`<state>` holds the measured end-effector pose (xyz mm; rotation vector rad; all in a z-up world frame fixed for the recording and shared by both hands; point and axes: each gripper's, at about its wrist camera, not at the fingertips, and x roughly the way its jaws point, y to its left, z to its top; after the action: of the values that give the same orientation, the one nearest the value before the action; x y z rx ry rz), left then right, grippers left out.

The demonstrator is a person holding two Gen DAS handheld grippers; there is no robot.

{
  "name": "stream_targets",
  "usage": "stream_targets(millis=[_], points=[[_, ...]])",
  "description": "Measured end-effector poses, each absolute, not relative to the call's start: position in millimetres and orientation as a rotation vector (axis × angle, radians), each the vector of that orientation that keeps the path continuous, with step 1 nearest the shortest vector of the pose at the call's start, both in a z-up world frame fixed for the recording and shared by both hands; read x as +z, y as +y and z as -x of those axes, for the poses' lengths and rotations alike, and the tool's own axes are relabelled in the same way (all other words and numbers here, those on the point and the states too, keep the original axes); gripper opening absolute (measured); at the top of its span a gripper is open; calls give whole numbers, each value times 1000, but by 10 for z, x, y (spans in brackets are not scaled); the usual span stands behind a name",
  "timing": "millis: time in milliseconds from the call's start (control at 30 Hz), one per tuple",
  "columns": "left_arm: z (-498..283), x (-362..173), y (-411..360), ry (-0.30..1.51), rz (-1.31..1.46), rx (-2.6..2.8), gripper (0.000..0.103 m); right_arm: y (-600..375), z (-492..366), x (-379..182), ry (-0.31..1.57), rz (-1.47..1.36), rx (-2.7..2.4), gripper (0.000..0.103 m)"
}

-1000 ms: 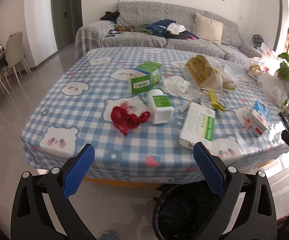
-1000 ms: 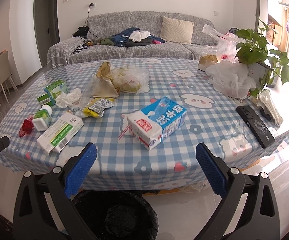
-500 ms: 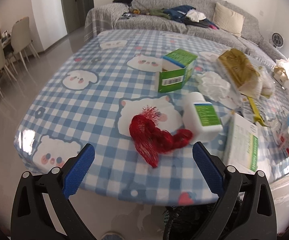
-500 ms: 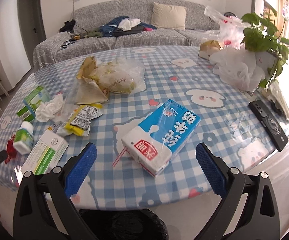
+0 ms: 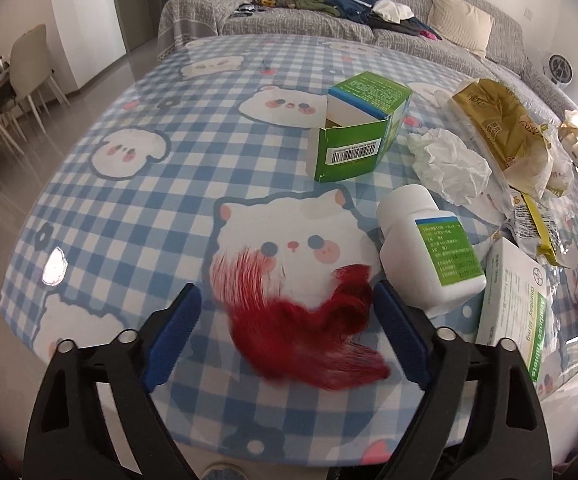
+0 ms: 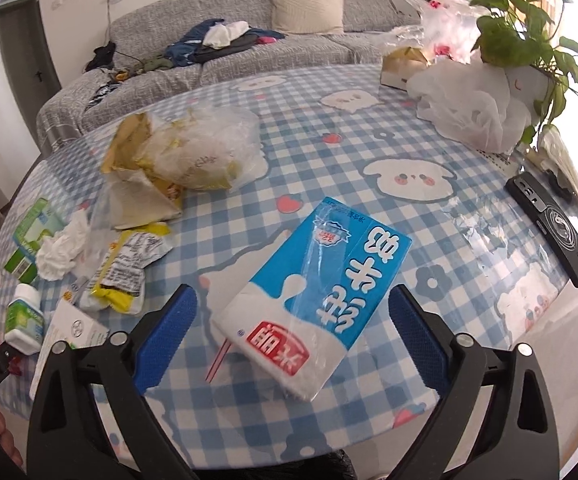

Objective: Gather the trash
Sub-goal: 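Grasp the red mesh bag with the left tool while the right tool grasps the milk carton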

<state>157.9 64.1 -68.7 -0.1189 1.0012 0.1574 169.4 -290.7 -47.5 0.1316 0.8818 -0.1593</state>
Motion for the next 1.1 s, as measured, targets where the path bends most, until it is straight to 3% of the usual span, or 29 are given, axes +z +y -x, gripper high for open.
stream_targets(millis=[200,567,1100], points=[[-1625,-694,594,1011,97,160,67,-2957,-1786,-563,912,-141,-183,90],[-1544,-651,592,1025,98,182,16,-2980,-1849,-676,964,-153,-193,85],[-1386,-577,535,999,127,124,15,-2959,-1731,-618,949,-149,-155,74]])
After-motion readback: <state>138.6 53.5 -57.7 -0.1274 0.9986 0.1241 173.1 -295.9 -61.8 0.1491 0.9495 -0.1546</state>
